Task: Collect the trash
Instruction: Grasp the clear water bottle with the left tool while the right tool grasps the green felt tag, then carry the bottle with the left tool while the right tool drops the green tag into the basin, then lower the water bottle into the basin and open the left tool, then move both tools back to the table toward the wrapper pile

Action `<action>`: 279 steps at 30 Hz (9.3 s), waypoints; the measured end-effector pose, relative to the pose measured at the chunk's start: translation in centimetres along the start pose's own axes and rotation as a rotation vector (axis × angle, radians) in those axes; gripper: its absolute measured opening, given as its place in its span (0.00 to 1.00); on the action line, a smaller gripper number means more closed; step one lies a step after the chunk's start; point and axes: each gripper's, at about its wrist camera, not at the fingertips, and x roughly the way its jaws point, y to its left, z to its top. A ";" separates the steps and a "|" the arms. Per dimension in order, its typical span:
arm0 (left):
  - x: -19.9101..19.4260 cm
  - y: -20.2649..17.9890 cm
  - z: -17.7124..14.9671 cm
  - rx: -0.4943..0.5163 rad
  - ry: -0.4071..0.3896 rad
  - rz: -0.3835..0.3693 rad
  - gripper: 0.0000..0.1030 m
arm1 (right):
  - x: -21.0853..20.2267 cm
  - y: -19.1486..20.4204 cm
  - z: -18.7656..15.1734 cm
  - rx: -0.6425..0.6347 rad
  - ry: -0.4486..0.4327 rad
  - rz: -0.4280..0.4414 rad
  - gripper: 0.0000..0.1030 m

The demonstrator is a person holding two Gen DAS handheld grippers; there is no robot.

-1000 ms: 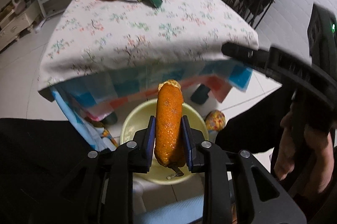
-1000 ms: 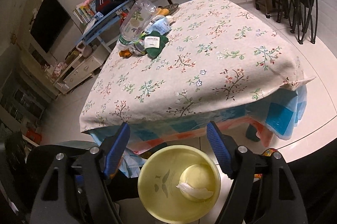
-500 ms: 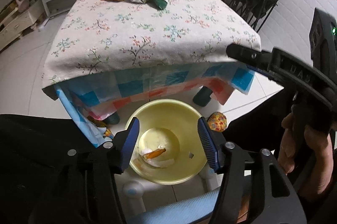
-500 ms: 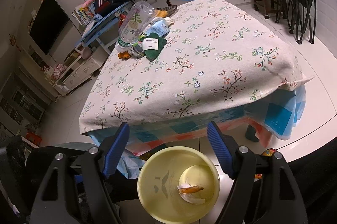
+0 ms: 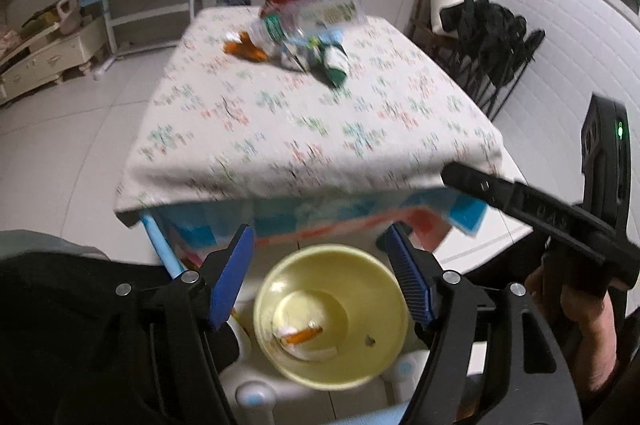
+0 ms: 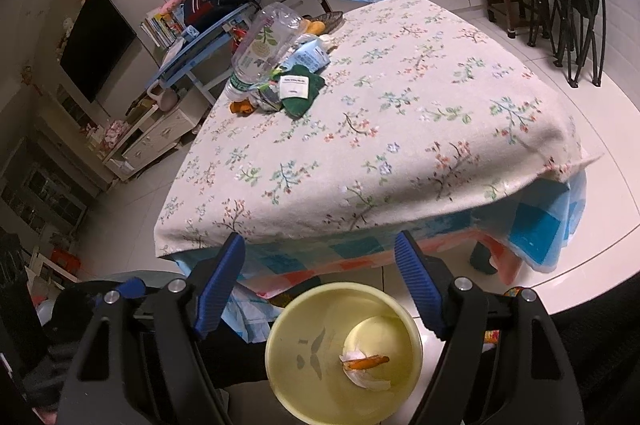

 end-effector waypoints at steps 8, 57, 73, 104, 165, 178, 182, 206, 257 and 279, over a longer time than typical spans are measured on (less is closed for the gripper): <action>-0.3 1.7 5.2 0.035 -0.107 0.021 0.71 | 2.2 1.5 3.4 -0.038 -0.008 0.010 0.72; 17.6 -5.9 23.2 0.976 0.059 -0.132 0.83 | 10.1 -2.8 11.2 -0.020 0.208 0.039 0.37; 16.3 -5.8 23.3 0.872 0.158 -0.073 0.80 | 9.0 -2.8 9.9 -0.001 0.211 0.062 0.38; 18.1 -4.3 25.0 0.580 0.108 0.018 0.61 | 8.4 -2.9 8.7 0.015 0.176 0.090 0.39; -2.8 0.8 7.4 0.069 -0.112 -0.047 0.55 | 2.1 2.5 -4.4 -0.108 0.290 0.199 0.40; -4.3 0.0 5.6 0.080 -0.115 -0.059 0.55 | 3.1 2.5 -6.3 -0.133 0.369 0.151 0.55; -4.7 -0.3 5.4 0.083 -0.116 -0.062 0.55 | 2.7 2.3 -6.1 -0.117 0.349 0.143 0.59; -0.7 -2.8 -1.3 0.069 0.103 -0.188 0.55 | -1.7 -2.2 -2.6 0.125 0.041 0.082 0.68; 2.2 5.6 7.9 -0.096 -0.128 0.066 0.76 | 0.8 2.1 2.1 -0.114 -0.012 0.041 0.68; 13.6 9.6 19.0 -0.097 -0.043 0.127 0.76 | 9.3 6.9 12.9 -0.372 -0.019 0.025 0.71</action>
